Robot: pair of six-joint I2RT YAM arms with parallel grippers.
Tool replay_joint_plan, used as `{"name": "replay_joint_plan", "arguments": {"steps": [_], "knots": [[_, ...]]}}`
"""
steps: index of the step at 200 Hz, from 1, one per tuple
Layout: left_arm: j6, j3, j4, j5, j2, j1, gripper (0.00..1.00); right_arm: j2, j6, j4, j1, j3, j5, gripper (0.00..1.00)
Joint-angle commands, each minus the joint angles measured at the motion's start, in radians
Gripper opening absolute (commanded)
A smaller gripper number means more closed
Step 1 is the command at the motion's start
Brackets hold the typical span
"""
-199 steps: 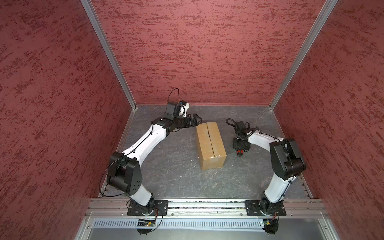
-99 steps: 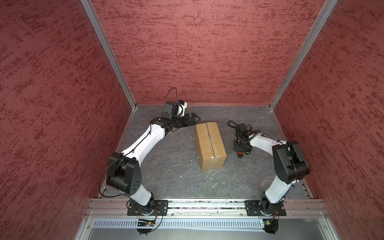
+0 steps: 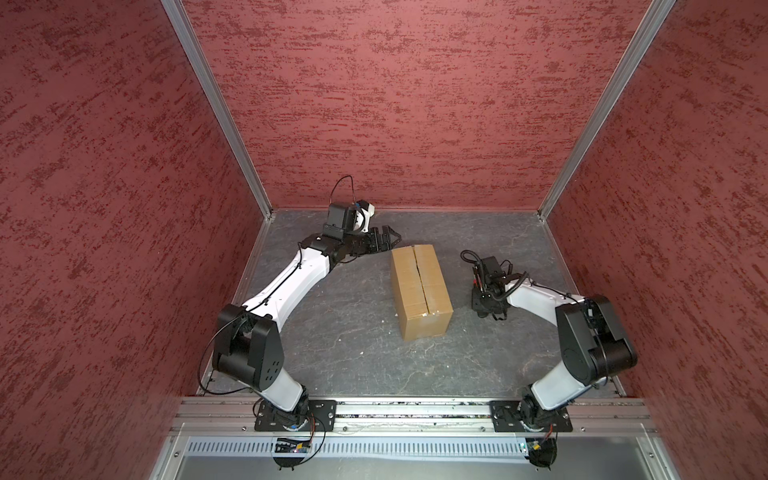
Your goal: Unpack the express box
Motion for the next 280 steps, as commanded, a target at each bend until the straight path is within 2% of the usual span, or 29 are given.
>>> {"name": "replay_joint_plan", "arguments": {"steps": [1,32,50,116,162,200,280], "knots": [[-0.012,0.007,0.014,0.026,-0.001,0.006,1.00,0.017,0.012,-0.017,-0.004,-0.027,-0.023,0.25],[-0.033,0.025,-0.008,0.040,0.016,0.002,1.00,0.009,-0.001,-0.033,-0.005,-0.001,-0.025,0.13],[-0.057,0.053,-0.026,0.071,0.042,-0.007,1.00,-0.022,-0.007,-0.058,-0.005,0.016,-0.021,0.10],[-0.079,0.219,-0.109,0.101,0.144,-0.101,1.00,-0.249,-0.029,-0.240,-0.002,0.147,-0.011,0.07],[-0.104,0.302,-0.074,0.144,0.222,-0.184,1.00,-0.362,-0.053,-0.372,0.042,0.269,-0.019,0.06],[-0.141,0.339,-0.003,0.158,0.277,-0.238,1.00,-0.398,-0.065,-0.423,0.103,0.359,-0.046,0.06],[-0.263,0.350,0.219,0.183,0.326,-0.293,0.82,-0.368,-0.057,-0.430,0.207,0.476,-0.084,0.05]]}}
